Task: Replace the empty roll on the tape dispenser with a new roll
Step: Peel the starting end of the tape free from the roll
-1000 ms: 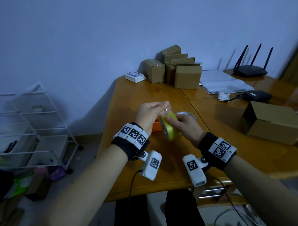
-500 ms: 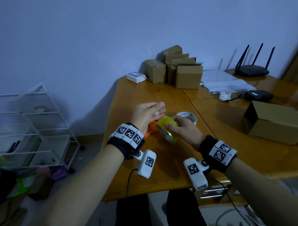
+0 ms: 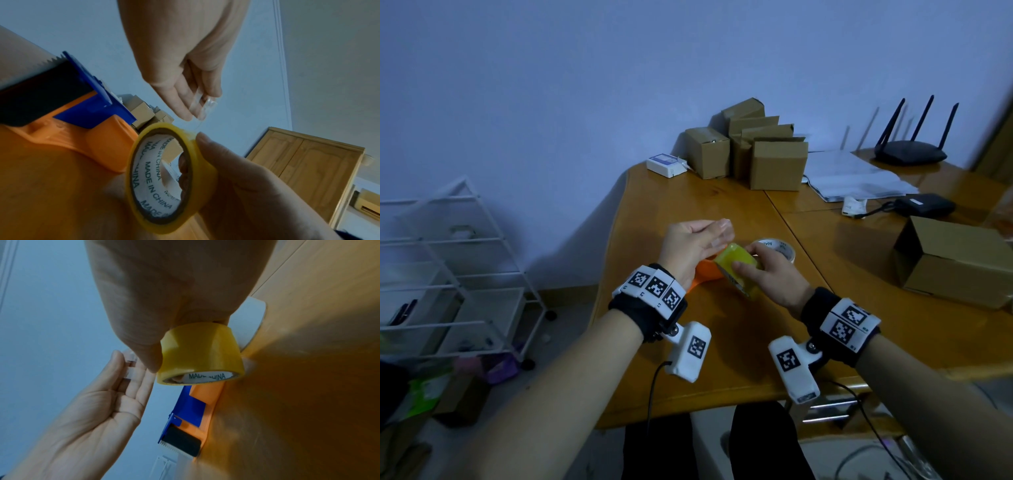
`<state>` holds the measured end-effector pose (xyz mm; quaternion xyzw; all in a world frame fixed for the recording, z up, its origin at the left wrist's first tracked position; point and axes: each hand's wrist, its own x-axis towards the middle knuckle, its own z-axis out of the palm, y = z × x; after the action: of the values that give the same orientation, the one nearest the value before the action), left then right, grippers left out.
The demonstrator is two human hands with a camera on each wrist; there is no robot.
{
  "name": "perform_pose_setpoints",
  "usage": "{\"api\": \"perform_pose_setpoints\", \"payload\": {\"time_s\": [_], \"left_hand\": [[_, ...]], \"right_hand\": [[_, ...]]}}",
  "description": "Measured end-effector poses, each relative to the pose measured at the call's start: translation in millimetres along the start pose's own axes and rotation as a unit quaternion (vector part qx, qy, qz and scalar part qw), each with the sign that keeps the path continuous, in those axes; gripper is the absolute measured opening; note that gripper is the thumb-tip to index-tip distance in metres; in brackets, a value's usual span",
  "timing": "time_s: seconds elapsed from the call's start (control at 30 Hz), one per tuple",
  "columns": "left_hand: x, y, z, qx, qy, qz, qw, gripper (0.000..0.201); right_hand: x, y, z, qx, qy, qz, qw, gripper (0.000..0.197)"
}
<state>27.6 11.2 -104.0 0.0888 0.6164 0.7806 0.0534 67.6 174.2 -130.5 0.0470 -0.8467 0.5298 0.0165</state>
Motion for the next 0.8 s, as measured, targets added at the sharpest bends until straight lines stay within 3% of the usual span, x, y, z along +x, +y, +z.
{"api": "perform_pose_setpoints", "payload": {"time_s": [0.1, 0.33, 0.57, 0.8], "left_hand": [[-3.2, 0.6, 1.3, -0.001, -0.012, 0.006, 1.0, 0.021], [-6.9, 3.7, 2.5, -0.013, -0.004, 0.028, 1.0, 0.027], [-11.3, 11.4, 5.8, -0.019, -0.028, 0.036, 0.999, 0.029], [-13.1, 15.3, 5.1, -0.046, -0.024, 0.06, 0.997, 0.017]], "right_hand": [[0.8, -1.2, 0.4, -0.016, -0.005, -0.008, 1.0, 0.014], [6.0, -6.6, -1.8, 0.003, -0.01, -0.003, 1.0, 0.03], [9.5, -5.8, -0.7, -0.014, 0.026, 0.009, 1.0, 0.019], [7.6, -12.1, -1.1, -0.021, 0.037, -0.005, 0.999, 0.023]]}}
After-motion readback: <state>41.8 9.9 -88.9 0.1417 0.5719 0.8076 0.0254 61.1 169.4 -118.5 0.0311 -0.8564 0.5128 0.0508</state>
